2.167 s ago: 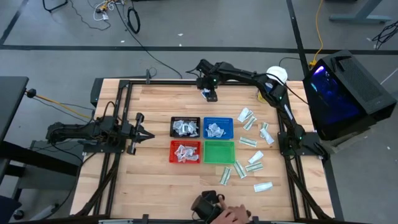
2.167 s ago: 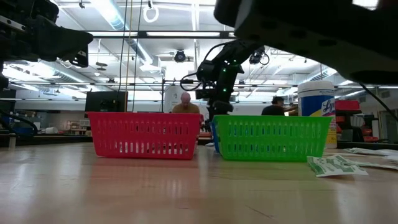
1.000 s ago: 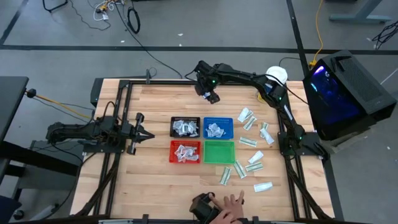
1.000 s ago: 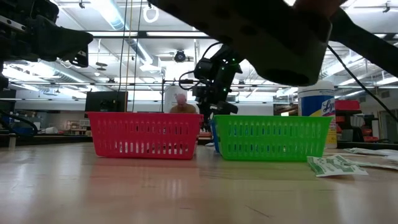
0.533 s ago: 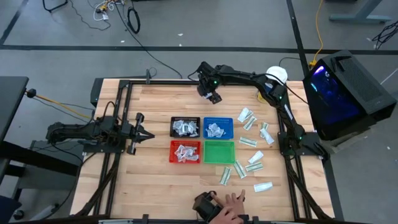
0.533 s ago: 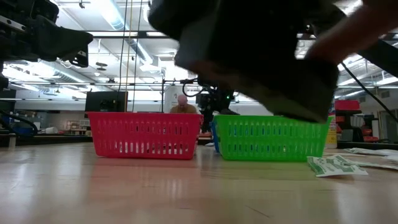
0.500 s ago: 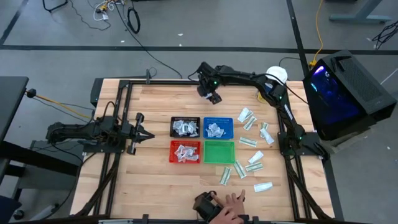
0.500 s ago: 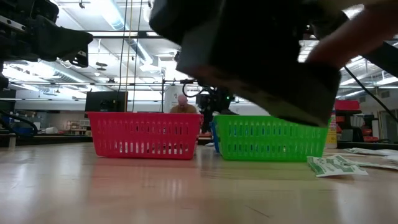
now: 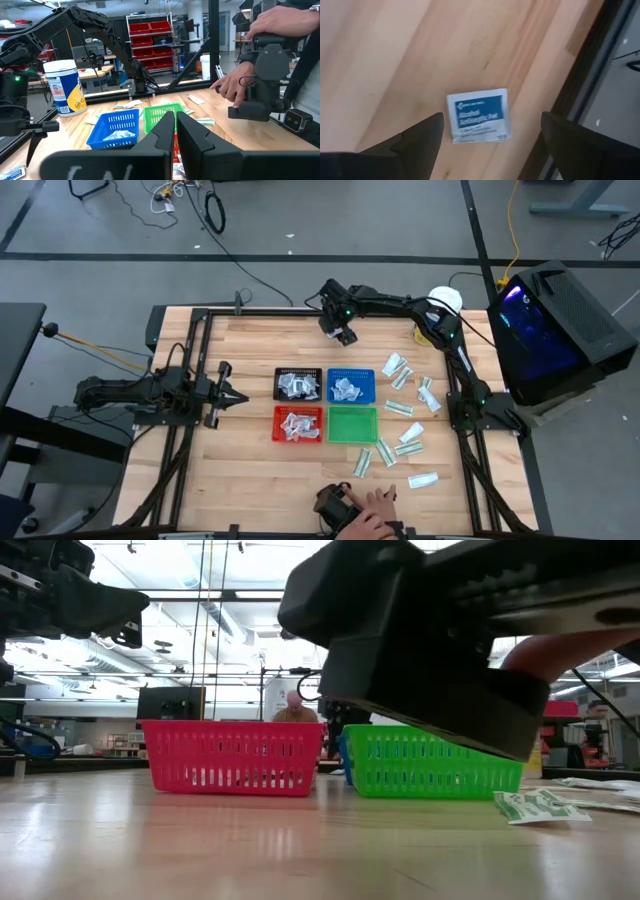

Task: Pick & Place First Aid Supplies
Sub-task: Put the top blue alcohol pad into the blue bin

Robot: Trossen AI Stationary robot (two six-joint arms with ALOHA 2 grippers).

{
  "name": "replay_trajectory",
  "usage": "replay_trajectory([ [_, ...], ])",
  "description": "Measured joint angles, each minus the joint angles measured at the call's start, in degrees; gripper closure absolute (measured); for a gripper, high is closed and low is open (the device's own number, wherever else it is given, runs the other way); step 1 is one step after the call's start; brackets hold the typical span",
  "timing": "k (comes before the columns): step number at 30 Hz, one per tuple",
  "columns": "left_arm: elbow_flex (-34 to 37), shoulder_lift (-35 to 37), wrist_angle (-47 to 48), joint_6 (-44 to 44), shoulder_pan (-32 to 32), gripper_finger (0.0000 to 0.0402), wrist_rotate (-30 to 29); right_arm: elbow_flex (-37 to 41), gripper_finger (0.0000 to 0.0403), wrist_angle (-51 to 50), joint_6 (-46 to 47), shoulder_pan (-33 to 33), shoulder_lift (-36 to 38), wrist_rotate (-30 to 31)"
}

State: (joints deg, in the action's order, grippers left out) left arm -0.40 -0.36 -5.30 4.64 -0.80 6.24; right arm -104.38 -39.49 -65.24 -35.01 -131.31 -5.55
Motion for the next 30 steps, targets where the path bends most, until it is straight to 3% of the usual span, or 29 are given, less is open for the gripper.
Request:
replay_trajectory([
  [15,0.0,0.0,0.0,0.0,0.0,0.0376,0.0,0.0,0.0088,-2.0,-1.2,-2.1,0.0,0.1],
  [30,0.0,0.0,0.0,0.0,0.0,0.0376,0.0,-0.1,0.0101,-3.4,7.7,-2.2,3.1,-1.5],
])
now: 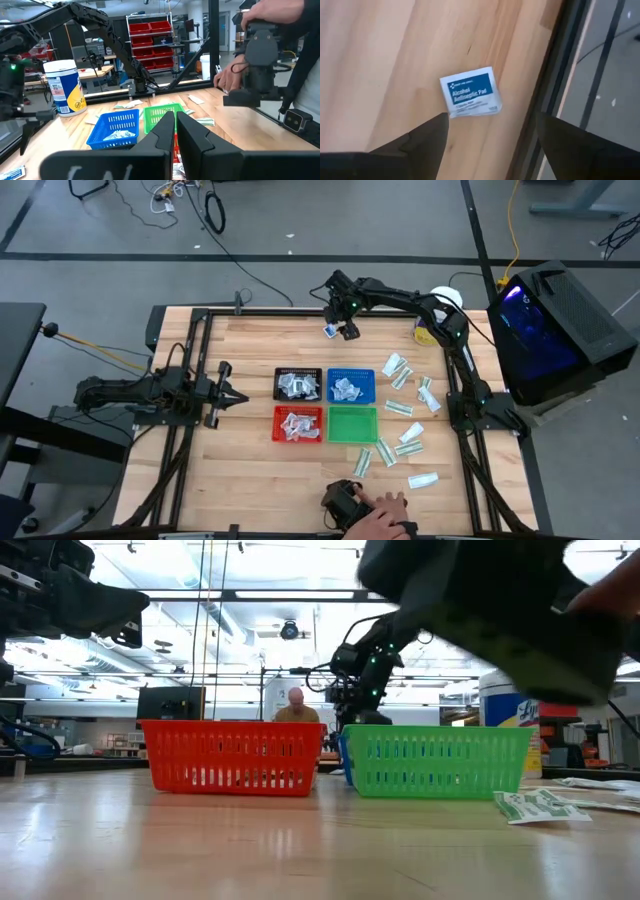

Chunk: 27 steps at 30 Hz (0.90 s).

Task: Pick & Place First Aid Supplies
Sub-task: Put the top blue alcohol pad into the blue bin

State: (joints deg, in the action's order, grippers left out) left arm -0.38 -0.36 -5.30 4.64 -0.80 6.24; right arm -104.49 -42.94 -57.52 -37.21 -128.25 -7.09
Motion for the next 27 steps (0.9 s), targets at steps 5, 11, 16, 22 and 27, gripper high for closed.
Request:
replay_trajectory([
  [5,0.0,0.0,0.0,0.0,0.0,0.0376,0.0,-3.1,0.0101,-7.0,5.7,0.1,0.5,0.0],
  [11,0.0,0.0,0.0,0.0,0.0,0.0376,0.0,-5.4,0.0101,-9.7,5.7,0.2,0.6,-1.5],
  [16,0.0,0.0,0.0,0.0,0.0,0.0376,0.0,-5.5,0.0101,-9.6,2.5,0.8,0.4,-3.0],
  [22,0.0,0.0,0.0,0.0,0.0,0.0376,0.0,-5.6,0.0101,-9.1,1.5,1.1,-1.5,-4.5],
  [27,0.0,0.0,0.0,0.0,0.0,0.0376,0.0,-5.6,0.0101,-8.5,1.1,1.0,-3.5,-4.5],
])
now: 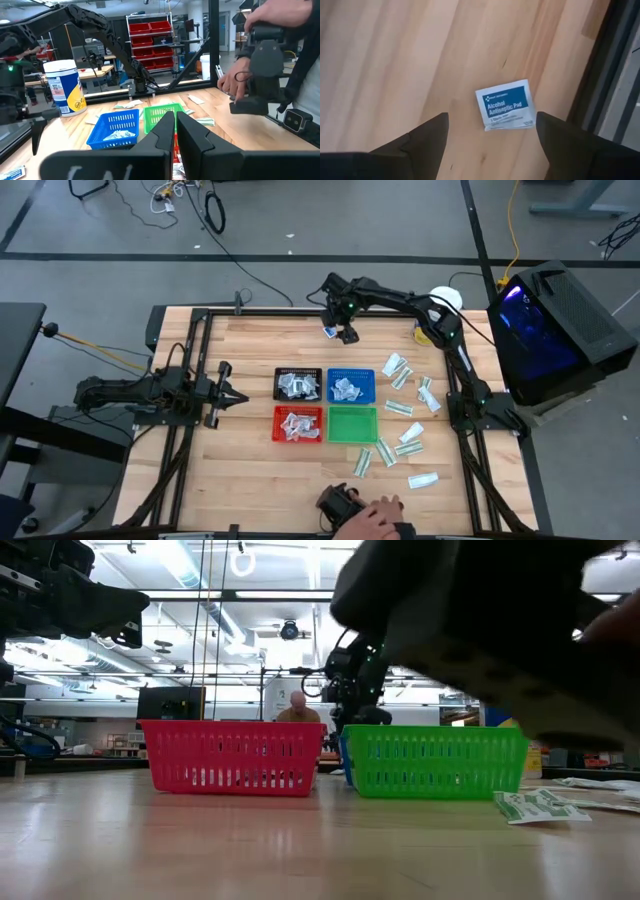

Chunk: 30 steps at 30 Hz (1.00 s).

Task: Pick & Place First Aid Supplies
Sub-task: Put the top blue alcohol pad into the blue bin

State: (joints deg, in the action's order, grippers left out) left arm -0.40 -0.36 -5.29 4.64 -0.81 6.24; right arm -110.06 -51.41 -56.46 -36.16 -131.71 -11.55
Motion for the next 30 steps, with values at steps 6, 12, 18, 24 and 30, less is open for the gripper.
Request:
replay_trajectory([
  [6,0.0,0.0,0.0,0.0,0.0,0.0376,0.0,0.1,0.0101,3.7,-0.6,-0.3,-0.6,-0.5],
  [12,0.0,0.0,0.0,0.0,0.0,0.0376,0.0,0.2,0.0101,5.6,-1.4,-0.9,-0.6,-1.6],
  [18,0.0,0.0,0.0,0.0,0.0,0.0376,0.0,1.9,0.0101,6.7,-1.3,-1.2,-0.7,-1.6],
  [24,0.0,0.0,0.0,0.0,0.0,0.0376,0.0,3.0,0.0101,8.4,-1.1,-1.6,-0.7,-2.5],
  [30,0.0,0.0,0.0,0.0,0.0,0.0376,0.0,4.8,0.0101,9.9,0.3,-1.9,-0.7,-4.6],
])
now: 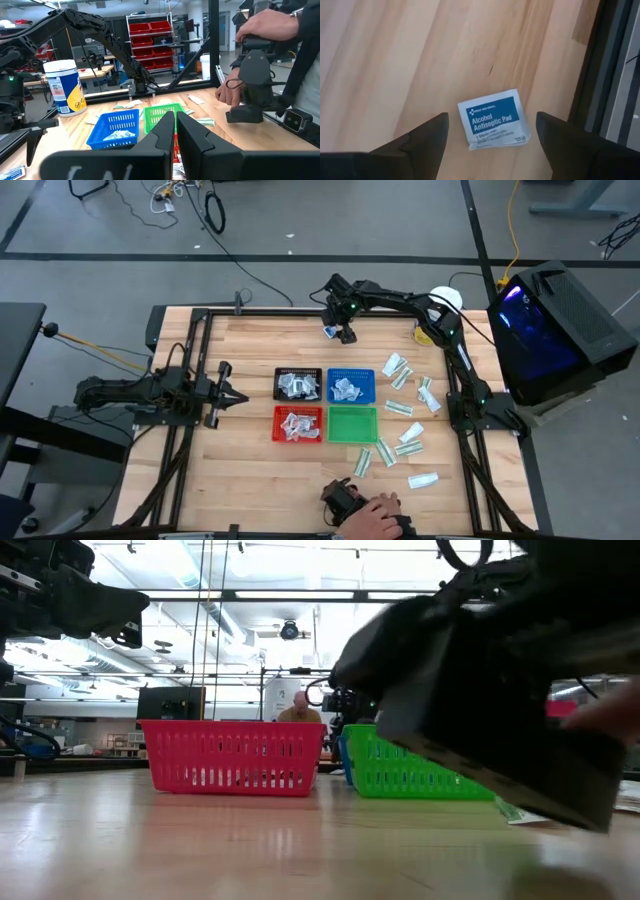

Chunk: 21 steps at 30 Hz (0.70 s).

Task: Pick & Place First Aid Supplies
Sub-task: Put the top blue alcohol pad into the blue bin

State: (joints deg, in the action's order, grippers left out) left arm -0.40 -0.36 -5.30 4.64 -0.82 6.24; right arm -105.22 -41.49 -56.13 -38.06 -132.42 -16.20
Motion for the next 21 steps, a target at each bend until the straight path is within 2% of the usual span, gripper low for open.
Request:
replay_trajectory([
  [10,0.0,0.0,0.0,0.0,0.0,0.0376,0.0,1.4,0.0101,2.7,0.8,-0.9,0.0,-1.9],
  [16,0.0,0.0,0.0,0.0,0.0,0.0376,0.0,1.4,0.0101,3.0,3.8,-1.7,0.0,-3.8],
  [21,0.0,0.0,0.0,0.0,0.0,0.0376,0.0,1.4,0.0101,2.3,6.8,-2.3,0.0,-3.1],
])
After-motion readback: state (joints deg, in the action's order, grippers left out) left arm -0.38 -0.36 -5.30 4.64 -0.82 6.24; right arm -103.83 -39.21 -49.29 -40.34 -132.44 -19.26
